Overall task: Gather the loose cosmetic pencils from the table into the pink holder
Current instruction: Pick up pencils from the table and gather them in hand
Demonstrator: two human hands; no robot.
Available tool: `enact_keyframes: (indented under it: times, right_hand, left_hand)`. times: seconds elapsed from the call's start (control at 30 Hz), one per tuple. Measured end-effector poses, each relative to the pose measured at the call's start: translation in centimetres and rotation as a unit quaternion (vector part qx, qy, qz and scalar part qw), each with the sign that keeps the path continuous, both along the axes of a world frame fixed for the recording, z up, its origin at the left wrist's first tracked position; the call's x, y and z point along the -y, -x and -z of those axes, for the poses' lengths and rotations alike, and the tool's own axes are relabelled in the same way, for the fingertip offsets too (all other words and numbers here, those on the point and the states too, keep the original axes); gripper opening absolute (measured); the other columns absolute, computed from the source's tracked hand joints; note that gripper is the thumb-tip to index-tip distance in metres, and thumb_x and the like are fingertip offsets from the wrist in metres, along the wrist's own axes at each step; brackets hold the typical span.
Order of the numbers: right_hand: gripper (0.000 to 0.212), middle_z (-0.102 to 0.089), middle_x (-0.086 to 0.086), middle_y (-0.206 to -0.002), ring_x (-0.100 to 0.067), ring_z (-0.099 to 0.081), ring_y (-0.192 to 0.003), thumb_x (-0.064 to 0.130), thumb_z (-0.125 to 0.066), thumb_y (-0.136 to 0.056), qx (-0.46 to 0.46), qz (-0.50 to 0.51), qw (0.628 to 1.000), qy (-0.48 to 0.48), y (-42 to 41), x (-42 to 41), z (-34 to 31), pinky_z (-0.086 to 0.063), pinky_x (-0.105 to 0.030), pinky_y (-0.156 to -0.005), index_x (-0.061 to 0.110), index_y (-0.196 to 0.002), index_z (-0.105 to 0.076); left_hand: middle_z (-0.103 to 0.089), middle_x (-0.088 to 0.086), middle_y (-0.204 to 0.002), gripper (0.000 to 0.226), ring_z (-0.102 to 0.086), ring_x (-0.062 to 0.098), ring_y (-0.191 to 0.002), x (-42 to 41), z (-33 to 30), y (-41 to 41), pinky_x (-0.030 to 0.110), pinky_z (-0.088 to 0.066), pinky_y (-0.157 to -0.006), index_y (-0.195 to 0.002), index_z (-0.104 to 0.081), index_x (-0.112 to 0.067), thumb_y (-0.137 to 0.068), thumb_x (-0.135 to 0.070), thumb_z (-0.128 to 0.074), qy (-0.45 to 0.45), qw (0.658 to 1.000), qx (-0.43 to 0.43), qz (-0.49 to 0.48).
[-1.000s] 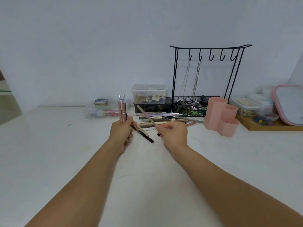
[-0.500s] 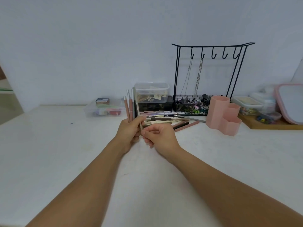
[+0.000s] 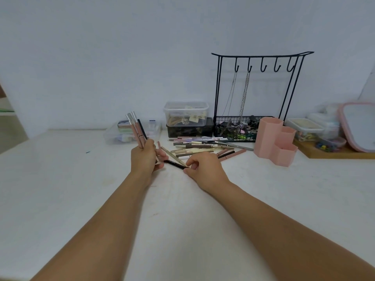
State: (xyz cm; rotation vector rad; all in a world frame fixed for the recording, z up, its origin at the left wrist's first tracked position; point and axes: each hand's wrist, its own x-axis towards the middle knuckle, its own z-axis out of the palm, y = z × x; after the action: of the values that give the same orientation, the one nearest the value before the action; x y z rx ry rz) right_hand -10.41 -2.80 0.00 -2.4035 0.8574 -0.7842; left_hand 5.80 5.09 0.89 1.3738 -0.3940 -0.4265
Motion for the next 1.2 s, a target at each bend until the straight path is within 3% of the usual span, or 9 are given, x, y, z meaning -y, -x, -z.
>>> enact_keyframes:
  times: [0.2, 0.33, 0.5, 0.57, 0.63, 0.8, 0.93, 1.03, 1.2]
  right_hand:
    - [0.013, -0.072, -0.001, -0.079, -0.010, -0.060, -0.070, 0.015, -0.069, -0.091, 0.034, -0.004, 0.999, -0.035, 0.6, 0.2, -0.3, -0.046, -0.023, -0.064, 0.011, -0.084, -0.079]
    - [0.022, -0.067, -0.006, -0.069, -0.012, -0.050, -0.059, 0.015, -0.064, -0.096, 0.098, 0.029, 0.988, -0.116, 1.5, 0.7, -0.8, -0.041, -0.025, -0.055, 0.006, -0.079, -0.075]
    - [0.026, -0.058, 0.000, -0.066, -0.012, -0.043, -0.055, 0.018, -0.060, -0.097, 0.152, 0.064, 0.965, -0.203, 1.7, 1.4, -1.0, -0.035, -0.016, -0.043, 0.008, -0.077, -0.073]
    - [0.032, -0.051, -0.001, -0.063, -0.015, -0.040, -0.058, 0.018, -0.059, -0.097, 0.183, 0.061, 0.950, -0.246, 1.7, 1.5, -0.9, -0.033, -0.021, -0.046, 0.006, -0.069, -0.068]
    - [0.032, -0.051, 0.000, -0.062, -0.014, -0.042, -0.059, 0.017, -0.059, -0.097, 0.227, 0.033, 0.926, -0.299, 1.5, 1.2, -0.8, -0.037, -0.023, -0.053, 0.011, -0.067, -0.067]
    - [0.016, -0.063, -0.005, -0.076, -0.009, -0.054, -0.067, 0.008, -0.057, -0.100, 0.339, -0.111, 0.810, -0.465, 0.6, -0.2, -0.9, -0.048, -0.021, -0.064, 0.003, -0.096, -0.072]
    - [0.016, -0.068, -0.004, -0.079, -0.010, -0.058, -0.072, 0.005, -0.055, -0.100, 0.365, -0.193, 0.736, -0.537, 0.2, -1.4, -0.8, -0.053, -0.018, -0.069, 0.003, -0.105, -0.069]
    - [0.017, -0.069, -0.003, -0.080, -0.008, -0.060, -0.070, 0.003, -0.056, -0.099, 0.353, -0.185, 0.753, -0.523, 0.0, -1.5, -0.6, -0.054, -0.020, -0.072, 0.006, -0.108, -0.070]
    - [0.011, -0.069, -0.001, -0.069, -0.006, -0.061, -0.059, -0.003, -0.068, -0.090, 0.314, -0.118, 0.857, -0.390, 0.6, -1.1, -0.2, -0.051, -0.016, -0.061, 0.007, -0.087, -0.070]
  left_hand:
    - [-0.048, 0.001, -0.055, 0.025, -0.042, 0.009, -0.034, 0.2, 0.5, -0.8, 0.016, -0.028, -0.035, -0.077, -0.050, -0.018, -0.098, -0.030, -0.057, -0.001, 0.999, -0.012, -0.037]
    - [-0.046, -0.002, -0.053, 0.025, -0.039, 0.009, -0.034, 0.3, 0.5, -0.6, 0.014, -0.026, -0.035, -0.078, -0.055, -0.016, -0.097, -0.032, -0.061, -0.010, 0.999, -0.013, -0.031]
    - [-0.047, 0.000, -0.059, 0.020, -0.038, 0.013, -0.043, 0.4, 0.5, -0.5, 0.019, -0.028, -0.036, -0.090, -0.069, -0.012, -0.096, -0.031, -0.066, -0.058, 0.998, 0.025, -0.001]
    - [-0.048, 0.000, -0.059, 0.021, -0.038, 0.013, -0.044, 0.4, 0.5, -0.5, 0.020, -0.028, -0.036, -0.096, -0.072, -0.010, -0.096, -0.029, -0.066, -0.062, 0.998, 0.027, 0.005]
    - [-0.046, -0.003, -0.056, 0.024, -0.036, 0.011, -0.042, 0.4, 0.3, -0.2, 0.019, -0.026, -0.036, -0.099, -0.073, -0.009, -0.094, -0.032, -0.069, -0.051, 0.998, 0.020, 0.018]
    - [-0.037, -0.012, -0.047, 0.037, -0.029, 0.005, -0.038, 0.5, -1.0, 2.9, 0.018, -0.023, -0.034, -0.085, -0.071, -0.021, -0.066, -0.047, -0.089, 0.053, 0.989, -0.037, 0.134]
    - [-0.054, -0.008, -0.049, 0.041, -0.040, 0.005, -0.038, 0.7, -1.2, 5.1, 0.016, -0.028, -0.035, -0.073, -0.068, -0.024, -0.050, -0.047, -0.092, 0.079, 0.977, -0.036, 0.193]
    - [-0.064, 0.000, -0.058, 0.037, -0.053, 0.009, -0.045, 0.9, -0.8, 5.8, 0.019, -0.040, -0.041, -0.076, -0.071, -0.021, -0.054, -0.040, -0.094, 0.081, 0.975, -0.024, 0.203]
    - [-0.056, 0.006, -0.062, 0.024, -0.045, 0.014, -0.048, 1.6, 0.3, 5.8, 0.022, -0.031, -0.041, -0.085, -0.063, -0.012, -0.085, -0.030, -0.079, 0.020, 0.985, 0.022, 0.172]
